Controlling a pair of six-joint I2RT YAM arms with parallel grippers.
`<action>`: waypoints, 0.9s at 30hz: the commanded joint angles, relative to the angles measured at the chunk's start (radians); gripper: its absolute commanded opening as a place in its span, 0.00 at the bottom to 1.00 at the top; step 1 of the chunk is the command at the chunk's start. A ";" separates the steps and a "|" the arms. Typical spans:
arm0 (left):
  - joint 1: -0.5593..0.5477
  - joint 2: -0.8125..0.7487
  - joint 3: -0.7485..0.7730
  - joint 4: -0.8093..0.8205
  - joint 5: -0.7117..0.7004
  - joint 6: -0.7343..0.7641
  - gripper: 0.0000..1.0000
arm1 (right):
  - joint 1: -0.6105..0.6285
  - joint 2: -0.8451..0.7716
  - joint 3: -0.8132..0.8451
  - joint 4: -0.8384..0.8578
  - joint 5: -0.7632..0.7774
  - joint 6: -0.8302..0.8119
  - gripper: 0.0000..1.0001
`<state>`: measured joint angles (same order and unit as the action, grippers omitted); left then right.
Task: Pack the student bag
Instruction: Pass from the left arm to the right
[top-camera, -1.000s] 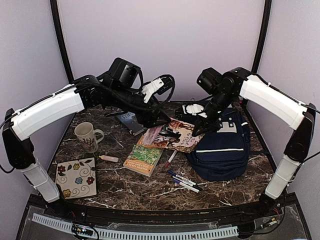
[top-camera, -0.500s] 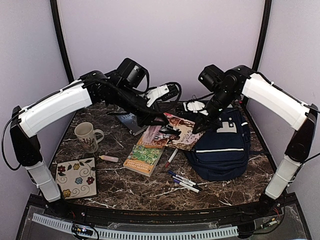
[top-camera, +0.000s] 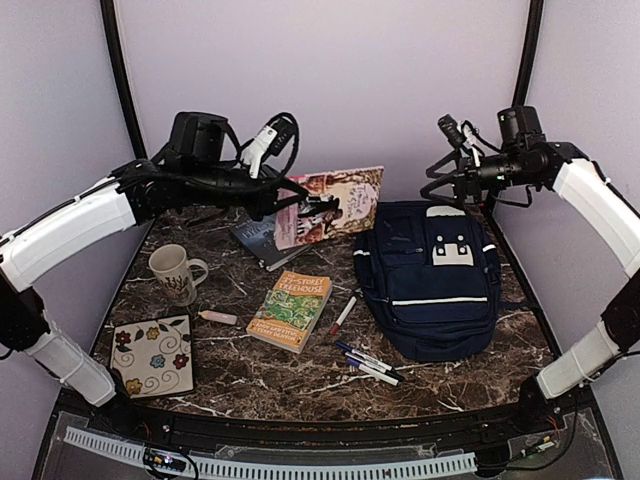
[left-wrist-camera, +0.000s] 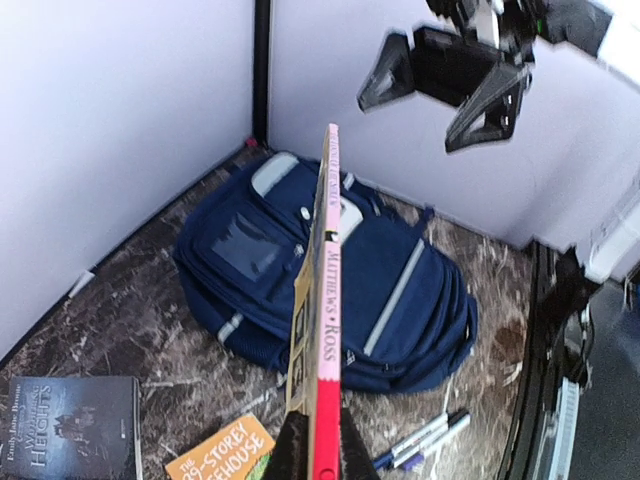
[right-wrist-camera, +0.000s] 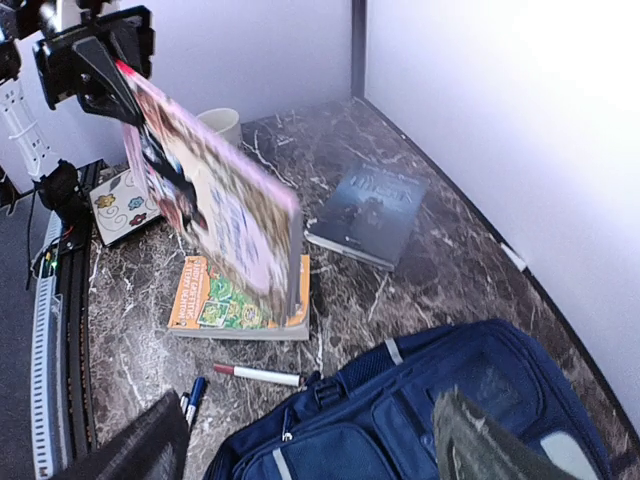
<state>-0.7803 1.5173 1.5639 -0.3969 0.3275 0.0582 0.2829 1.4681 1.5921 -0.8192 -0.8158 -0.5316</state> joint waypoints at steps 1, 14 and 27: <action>0.016 -0.153 -0.195 0.506 -0.081 -0.273 0.00 | -0.076 -0.027 -0.141 0.494 -0.266 0.477 0.85; 0.019 -0.119 -0.495 1.309 -0.140 -0.725 0.00 | 0.017 0.087 -0.428 1.710 -0.369 1.546 0.89; 0.017 0.011 -0.467 1.499 -0.140 -0.922 0.00 | 0.168 0.253 -0.275 1.866 -0.284 1.662 0.89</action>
<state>-0.7620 1.5230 1.0725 0.9852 0.1940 -0.7971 0.4252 1.6989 1.2625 0.9154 -1.1294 1.0573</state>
